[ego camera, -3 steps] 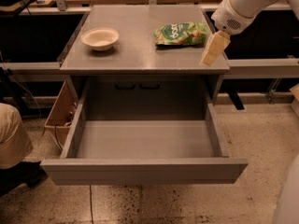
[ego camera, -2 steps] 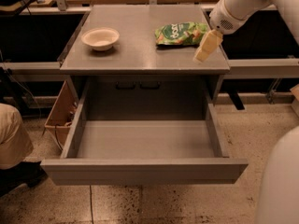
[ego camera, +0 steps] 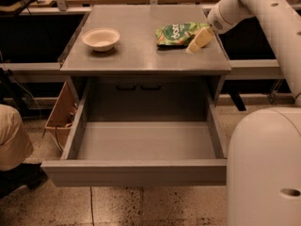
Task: Place green rice chip bag into top drawer
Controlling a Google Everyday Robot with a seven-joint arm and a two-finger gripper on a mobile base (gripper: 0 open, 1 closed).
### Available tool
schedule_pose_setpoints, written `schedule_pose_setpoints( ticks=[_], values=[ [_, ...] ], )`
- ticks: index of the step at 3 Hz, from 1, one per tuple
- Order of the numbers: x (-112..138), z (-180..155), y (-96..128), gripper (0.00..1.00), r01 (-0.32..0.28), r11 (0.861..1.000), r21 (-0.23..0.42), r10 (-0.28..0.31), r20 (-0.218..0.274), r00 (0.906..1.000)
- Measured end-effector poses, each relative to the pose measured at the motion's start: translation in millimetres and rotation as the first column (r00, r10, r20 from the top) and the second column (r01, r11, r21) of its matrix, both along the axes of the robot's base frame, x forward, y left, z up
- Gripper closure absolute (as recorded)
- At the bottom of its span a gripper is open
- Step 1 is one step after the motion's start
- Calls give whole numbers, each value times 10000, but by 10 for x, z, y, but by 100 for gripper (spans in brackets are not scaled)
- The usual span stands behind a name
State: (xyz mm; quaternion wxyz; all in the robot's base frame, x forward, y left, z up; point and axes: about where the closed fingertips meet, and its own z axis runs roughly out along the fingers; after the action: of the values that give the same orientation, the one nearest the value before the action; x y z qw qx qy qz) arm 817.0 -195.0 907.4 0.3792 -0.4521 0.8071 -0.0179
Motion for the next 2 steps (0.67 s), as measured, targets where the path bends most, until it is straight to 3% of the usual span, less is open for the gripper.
schedule_pose_setpoints(
  ticks=[1, 2],
  values=[
    [366, -93, -44, 0, 819, 9946, 638, -841, 335, 9959],
    [606, -202, -102, 0, 1444, 9784, 1479, -1519, 408, 9876]
  ],
)
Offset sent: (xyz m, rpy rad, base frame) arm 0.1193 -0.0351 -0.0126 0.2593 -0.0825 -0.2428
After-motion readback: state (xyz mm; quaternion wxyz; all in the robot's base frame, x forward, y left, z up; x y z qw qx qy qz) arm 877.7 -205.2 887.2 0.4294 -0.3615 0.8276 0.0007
